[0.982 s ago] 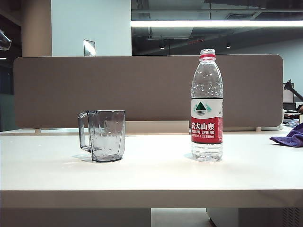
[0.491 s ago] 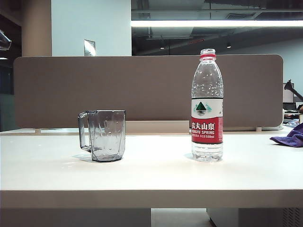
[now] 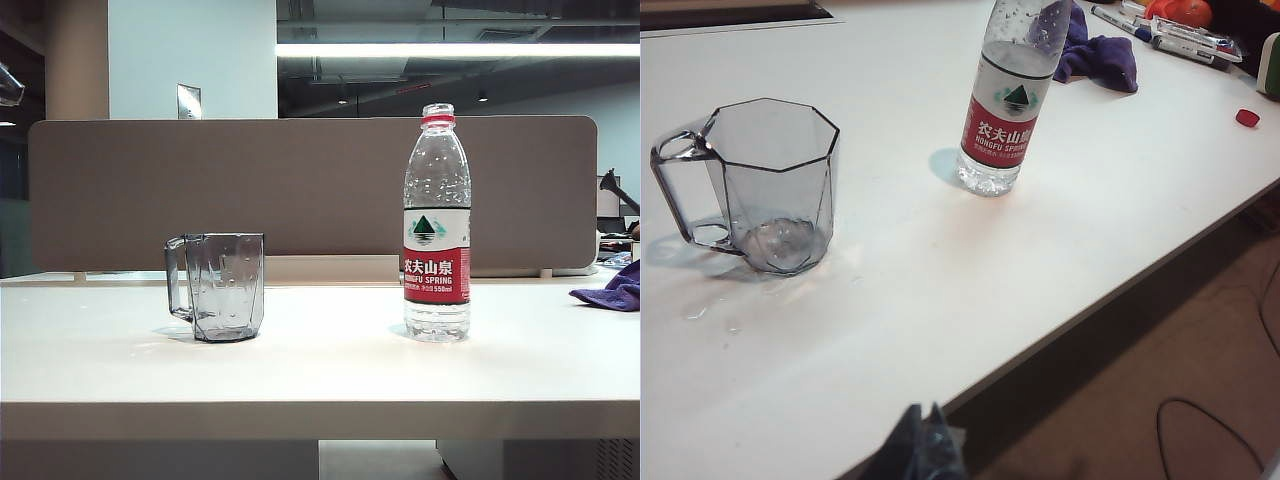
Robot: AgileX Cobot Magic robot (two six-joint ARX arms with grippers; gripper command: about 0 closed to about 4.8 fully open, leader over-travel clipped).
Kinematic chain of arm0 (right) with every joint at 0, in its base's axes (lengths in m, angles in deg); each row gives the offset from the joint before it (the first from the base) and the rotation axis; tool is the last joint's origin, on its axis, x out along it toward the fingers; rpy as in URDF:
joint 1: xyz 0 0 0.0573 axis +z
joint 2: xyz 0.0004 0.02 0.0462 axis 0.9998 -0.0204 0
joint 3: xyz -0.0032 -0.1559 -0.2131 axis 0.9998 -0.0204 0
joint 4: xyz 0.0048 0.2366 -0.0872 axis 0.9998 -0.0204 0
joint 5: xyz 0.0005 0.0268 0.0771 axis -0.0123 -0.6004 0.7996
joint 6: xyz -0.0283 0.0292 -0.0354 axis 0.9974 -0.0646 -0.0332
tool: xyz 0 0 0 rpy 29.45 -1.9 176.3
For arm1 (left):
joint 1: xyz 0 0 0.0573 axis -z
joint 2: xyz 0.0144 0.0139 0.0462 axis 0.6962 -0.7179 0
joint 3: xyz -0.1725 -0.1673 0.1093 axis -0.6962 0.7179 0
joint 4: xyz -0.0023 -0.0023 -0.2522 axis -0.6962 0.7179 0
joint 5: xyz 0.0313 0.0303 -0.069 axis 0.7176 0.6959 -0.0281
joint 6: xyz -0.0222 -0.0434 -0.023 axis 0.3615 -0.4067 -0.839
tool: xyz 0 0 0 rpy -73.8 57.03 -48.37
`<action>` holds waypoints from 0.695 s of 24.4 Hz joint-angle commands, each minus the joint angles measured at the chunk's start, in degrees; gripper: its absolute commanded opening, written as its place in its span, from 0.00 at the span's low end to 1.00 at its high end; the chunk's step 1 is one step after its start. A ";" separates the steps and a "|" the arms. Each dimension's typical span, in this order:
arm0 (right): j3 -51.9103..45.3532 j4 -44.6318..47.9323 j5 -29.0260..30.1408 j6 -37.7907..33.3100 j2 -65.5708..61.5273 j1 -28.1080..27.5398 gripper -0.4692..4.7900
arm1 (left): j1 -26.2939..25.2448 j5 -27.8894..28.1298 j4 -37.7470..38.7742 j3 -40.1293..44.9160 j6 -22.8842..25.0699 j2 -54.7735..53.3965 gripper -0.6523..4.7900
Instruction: Pick up the mineral water bottle on the table and pour a little water into the mug.
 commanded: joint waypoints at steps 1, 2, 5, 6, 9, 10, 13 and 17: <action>6.86 -7.65 0.90 1.90 -8.81 0.04 0.17 | 0.04 -0.24 -0.68 -0.37 0.02 0.07 0.11; 7.78 -8.13 1.40 1.95 -11.10 0.09 0.17 | 0.04 -0.24 -0.70 -0.37 0.02 0.04 0.11; 7.54 -8.02 1.75 3.06 -16.61 0.22 0.17 | 0.04 -0.26 -0.66 -0.37 0.00 0.07 0.11; 5.92 -7.67 1.64 3.48 -19.32 0.66 0.17 | 0.04 -0.24 -0.68 -0.37 0.00 0.04 0.11; 1.68 -5.38 1.49 4.00 -21.51 1.97 0.18 | 0.04 -0.26 -0.68 -0.37 0.02 0.07 0.11; -0.13 -4.13 1.46 4.79 -21.70 2.29 0.18 | 0.04 -0.26 -0.66 -0.37 0.00 0.04 0.11; -12.59 8.61 1.49 4.44 -20.94 4.44 0.19 | 0.04 -0.26 -0.68 -0.37 0.02 0.07 0.11; -21.97 19.74 1.49 -0.04 -20.35 6.93 0.21 | 0.04 -0.26 -0.68 -0.37 0.02 0.07 0.11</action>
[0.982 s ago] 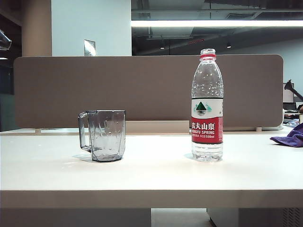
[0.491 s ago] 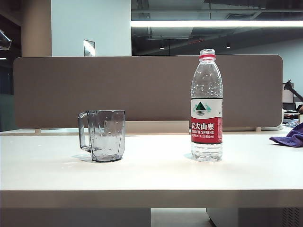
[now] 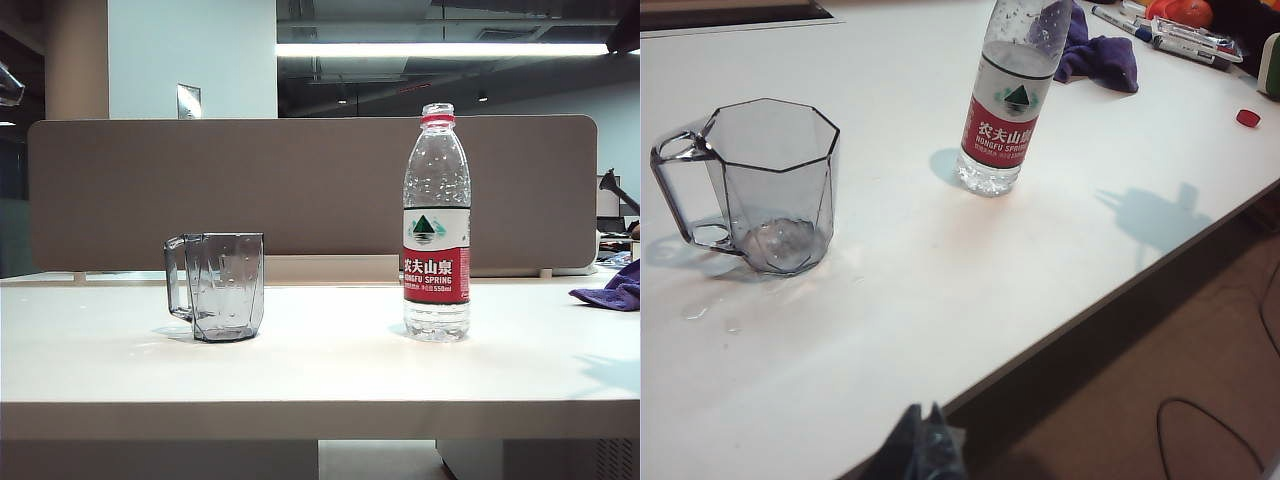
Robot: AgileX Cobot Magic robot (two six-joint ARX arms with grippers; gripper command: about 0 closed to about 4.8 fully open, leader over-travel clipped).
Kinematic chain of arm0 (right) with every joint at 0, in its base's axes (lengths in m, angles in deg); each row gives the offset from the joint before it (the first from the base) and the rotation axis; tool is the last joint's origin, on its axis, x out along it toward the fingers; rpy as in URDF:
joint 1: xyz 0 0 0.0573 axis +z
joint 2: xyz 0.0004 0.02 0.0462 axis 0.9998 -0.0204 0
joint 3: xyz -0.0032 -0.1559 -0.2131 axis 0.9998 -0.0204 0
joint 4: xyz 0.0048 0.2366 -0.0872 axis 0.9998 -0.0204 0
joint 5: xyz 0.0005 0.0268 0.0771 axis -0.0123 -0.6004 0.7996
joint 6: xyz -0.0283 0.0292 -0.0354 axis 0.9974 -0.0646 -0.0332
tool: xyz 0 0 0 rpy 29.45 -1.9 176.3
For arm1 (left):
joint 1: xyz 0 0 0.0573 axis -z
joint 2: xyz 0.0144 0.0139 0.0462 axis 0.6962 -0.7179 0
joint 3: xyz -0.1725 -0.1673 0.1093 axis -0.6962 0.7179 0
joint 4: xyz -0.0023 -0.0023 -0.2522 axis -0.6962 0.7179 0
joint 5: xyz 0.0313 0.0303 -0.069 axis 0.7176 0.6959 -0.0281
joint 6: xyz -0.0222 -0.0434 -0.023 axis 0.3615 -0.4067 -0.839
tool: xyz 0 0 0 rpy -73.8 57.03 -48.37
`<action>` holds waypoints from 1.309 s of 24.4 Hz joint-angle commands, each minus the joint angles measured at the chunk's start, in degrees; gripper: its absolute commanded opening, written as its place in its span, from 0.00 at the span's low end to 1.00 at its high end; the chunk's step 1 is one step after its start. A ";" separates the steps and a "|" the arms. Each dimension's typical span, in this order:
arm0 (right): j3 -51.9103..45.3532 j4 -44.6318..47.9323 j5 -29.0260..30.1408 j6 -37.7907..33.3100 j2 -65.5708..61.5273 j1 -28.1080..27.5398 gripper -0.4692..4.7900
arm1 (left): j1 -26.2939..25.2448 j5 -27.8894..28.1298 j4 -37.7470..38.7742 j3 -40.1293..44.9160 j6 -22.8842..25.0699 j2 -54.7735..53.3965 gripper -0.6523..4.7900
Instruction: Pick up the mineral water bottle on the table and pour a little water into the mug.
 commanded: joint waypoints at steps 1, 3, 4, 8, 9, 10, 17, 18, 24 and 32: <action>-9.29 14.93 0.04 -5.70 0.48 2.34 0.21 | 0.04 -0.28 -0.68 -0.37 0.02 0.04 0.11; -16.57 22.88 -1.38 -7.37 0.48 4.94 0.22 | 0.04 -0.26 -0.68 -0.37 0.04 0.04 0.11; -18.80 25.49 -2.47 -7.37 0.48 5.79 0.23 | 0.04 -0.26 -0.68 -0.37 0.04 0.04 0.11; -29.92 42.40 -3.82 -7.37 -0.42 8.83 0.32 | 0.04 -0.24 -0.68 -0.37 0.04 0.07 0.11; -31.74 46.01 -3.91 -7.52 -1.11 9.20 0.32 | 0.04 -0.28 -0.66 -0.37 0.04 0.04 0.11; -33.64 50.62 -4.37 -8.96 -2.43 9.42 0.33 | 0.04 -0.31 -0.66 -0.37 0.04 0.04 0.11; -33.90 60.46 -5.07 -10.16 -13.03 9.42 0.64 | 0.04 -0.26 -0.66 -0.37 0.04 0.07 0.11; -33.66 62.62 -5.03 -10.14 -15.80 9.42 0.72 | 0.04 -0.26 -0.66 -0.37 0.02 0.07 0.11; -29.05 68.22 -4.81 -10.19 -27.12 9.42 0.96 | 0.04 -0.28 -0.66 -0.37 0.02 0.07 0.11; -20.46 69.00 -3.26 -10.19 -37.03 9.46 1.00 | 0.04 -0.28 -0.66 -0.37 0.02 0.07 0.11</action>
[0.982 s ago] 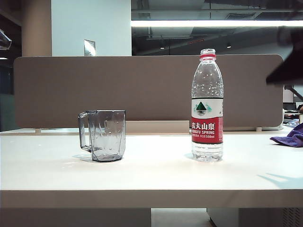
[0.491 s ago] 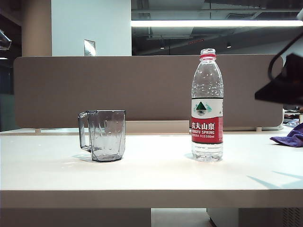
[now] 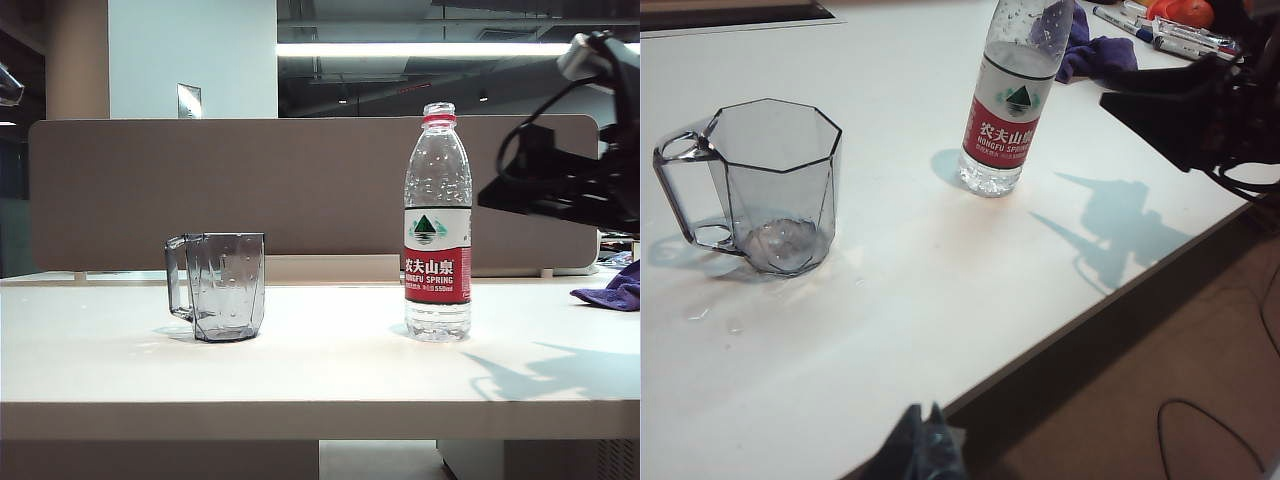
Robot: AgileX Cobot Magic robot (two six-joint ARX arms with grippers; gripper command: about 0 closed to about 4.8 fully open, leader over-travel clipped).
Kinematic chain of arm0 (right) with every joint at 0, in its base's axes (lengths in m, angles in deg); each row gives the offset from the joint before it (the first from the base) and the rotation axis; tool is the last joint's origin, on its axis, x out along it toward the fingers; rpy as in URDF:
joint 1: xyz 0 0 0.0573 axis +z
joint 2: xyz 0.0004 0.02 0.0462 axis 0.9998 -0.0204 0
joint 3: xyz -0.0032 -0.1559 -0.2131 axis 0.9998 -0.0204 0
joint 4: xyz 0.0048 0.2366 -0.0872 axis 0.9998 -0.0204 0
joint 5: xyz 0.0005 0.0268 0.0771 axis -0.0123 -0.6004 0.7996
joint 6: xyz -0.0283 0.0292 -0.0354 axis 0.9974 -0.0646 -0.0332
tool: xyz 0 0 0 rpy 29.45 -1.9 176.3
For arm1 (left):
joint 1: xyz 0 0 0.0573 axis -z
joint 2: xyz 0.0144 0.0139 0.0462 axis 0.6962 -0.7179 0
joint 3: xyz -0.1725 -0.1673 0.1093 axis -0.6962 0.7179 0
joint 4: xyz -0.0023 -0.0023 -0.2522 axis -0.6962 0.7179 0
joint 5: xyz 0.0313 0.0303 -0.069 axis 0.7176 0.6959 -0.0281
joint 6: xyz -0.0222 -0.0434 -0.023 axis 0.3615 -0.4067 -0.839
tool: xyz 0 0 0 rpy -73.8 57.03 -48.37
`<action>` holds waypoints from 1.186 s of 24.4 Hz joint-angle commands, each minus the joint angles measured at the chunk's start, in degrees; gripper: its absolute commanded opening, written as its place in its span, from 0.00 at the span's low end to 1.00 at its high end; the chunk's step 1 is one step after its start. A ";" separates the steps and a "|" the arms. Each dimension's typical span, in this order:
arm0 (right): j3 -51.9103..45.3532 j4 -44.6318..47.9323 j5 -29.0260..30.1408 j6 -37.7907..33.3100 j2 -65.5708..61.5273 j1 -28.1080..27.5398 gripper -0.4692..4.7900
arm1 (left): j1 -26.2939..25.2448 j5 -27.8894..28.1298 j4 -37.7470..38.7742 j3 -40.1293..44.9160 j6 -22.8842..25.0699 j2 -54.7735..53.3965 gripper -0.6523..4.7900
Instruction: Pick up the mineral water bottle on the table and pour a little water into the mug.
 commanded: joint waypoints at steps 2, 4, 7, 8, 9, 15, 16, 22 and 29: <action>4.35 1.01 2.49 -0.02 -5.33 0.17 1.00 | 0.04 -0.28 -0.66 -0.37 0.04 0.02 0.11; 6.19 1.25 2.54 0.02 -8.09 0.77 1.00 | 0.04 -0.26 -0.66 -0.37 0.02 0.02 0.11; 8.57 1.38 2.67 0.00 -11.45 1.42 1.00 | 0.04 -0.28 -0.66 -0.37 0.02 0.02 0.11; 9.07 1.40 2.64 0.02 -12.20 1.68 1.00 | 0.04 -0.26 -0.66 -0.37 0.02 0.07 0.11; 9.66 1.42 2.62 0.02 -12.96 2.12 1.00 | 0.04 -0.26 -0.66 -0.37 0.02 0.07 0.11; 13.03 3.63 2.38 0.09 -17.86 4.50 1.00 | 0.04 -0.26 -0.66 -0.37 0.02 0.07 0.11; 14.21 3.74 2.21 0.07 -19.39 4.79 1.00 | 0.04 -0.28 -0.66 -0.37 0.02 0.07 0.11; 16.46 4.26 0.92 0.07 -22.75 4.76 1.00 | 0.04 -0.28 -0.66 -0.37 0.02 0.07 0.11; 20.52 4.83 0.63 0.02 -25.94 4.76 1.00 | 0.04 -0.28 -0.66 -0.37 0.04 0.07 0.11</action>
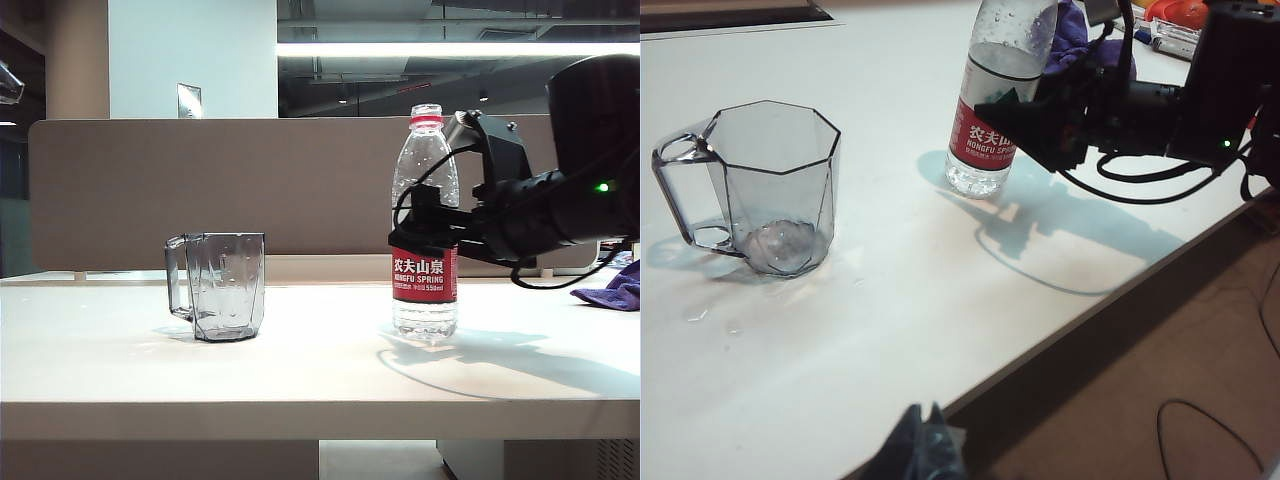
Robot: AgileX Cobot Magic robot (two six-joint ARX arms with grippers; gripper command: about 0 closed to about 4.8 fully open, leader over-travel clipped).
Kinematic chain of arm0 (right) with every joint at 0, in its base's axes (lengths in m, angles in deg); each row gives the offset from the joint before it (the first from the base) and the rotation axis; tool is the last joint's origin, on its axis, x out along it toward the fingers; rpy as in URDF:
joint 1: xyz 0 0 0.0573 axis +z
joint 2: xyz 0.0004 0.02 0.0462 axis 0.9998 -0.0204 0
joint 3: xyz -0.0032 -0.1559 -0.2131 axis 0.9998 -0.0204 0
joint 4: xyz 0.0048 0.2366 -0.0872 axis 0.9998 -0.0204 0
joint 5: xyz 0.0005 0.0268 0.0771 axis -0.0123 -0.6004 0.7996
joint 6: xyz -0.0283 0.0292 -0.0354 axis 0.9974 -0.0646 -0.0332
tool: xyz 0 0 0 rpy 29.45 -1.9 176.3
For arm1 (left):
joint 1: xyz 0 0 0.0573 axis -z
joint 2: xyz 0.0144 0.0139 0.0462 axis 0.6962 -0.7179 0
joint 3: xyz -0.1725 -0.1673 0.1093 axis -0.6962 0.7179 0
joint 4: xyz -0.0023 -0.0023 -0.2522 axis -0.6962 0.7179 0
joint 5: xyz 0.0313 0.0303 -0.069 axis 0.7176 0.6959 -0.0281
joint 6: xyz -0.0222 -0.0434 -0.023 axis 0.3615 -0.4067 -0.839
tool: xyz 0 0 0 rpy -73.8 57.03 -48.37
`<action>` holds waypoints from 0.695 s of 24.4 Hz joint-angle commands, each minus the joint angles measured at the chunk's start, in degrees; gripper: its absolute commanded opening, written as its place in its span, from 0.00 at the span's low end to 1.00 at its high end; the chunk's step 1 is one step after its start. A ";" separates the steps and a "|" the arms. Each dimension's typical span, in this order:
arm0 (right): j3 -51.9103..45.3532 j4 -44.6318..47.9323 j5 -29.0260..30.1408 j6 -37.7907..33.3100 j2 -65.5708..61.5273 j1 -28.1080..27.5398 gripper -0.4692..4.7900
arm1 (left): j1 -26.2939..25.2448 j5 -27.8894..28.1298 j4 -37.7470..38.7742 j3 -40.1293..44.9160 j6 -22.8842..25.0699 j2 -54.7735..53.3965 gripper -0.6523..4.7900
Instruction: Pick up the mineral water bottle on the table and pour a little water into the mug.
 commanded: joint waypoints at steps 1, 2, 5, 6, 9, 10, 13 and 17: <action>1.36 1.36 -0.44 0.02 -0.90 0.04 1.00 | 0.02 -0.24 -0.66 -0.37 0.02 -0.07 0.11; 1.73 1.68 -1.07 0.00 -1.53 0.07 1.00 | 0.02 -0.24 -0.66 -0.37 0.02 -0.07 0.11; 1.92 1.64 -1.14 -0.02 -2.34 0.07 1.00 | 0.02 -0.24 -0.68 -0.37 0.02 -0.07 0.11; 1.92 1.66 -1.09 -0.02 -2.34 0.07 0.98 | 0.02 -0.26 -0.66 -0.37 0.00 -0.07 0.11; 1.95 2.16 -1.18 0.02 -2.34 0.04 0.77 | 0.02 -0.26 -0.66 -0.37 0.00 -0.07 0.11; 1.95 2.12 -1.18 0.04 -2.34 0.04 0.76 | 0.02 -0.26 -0.66 -0.37 0.00 -0.07 0.11; 1.95 2.19 -1.22 0.04 -2.34 0.04 0.76 | 0.02 -0.26 -0.66 -0.37 0.02 -0.07 0.11; 2.01 2.21 -1.66 1.09 -2.34 0.07 0.59 | 0.02 -0.24 -0.66 -0.37 0.02 -0.07 0.11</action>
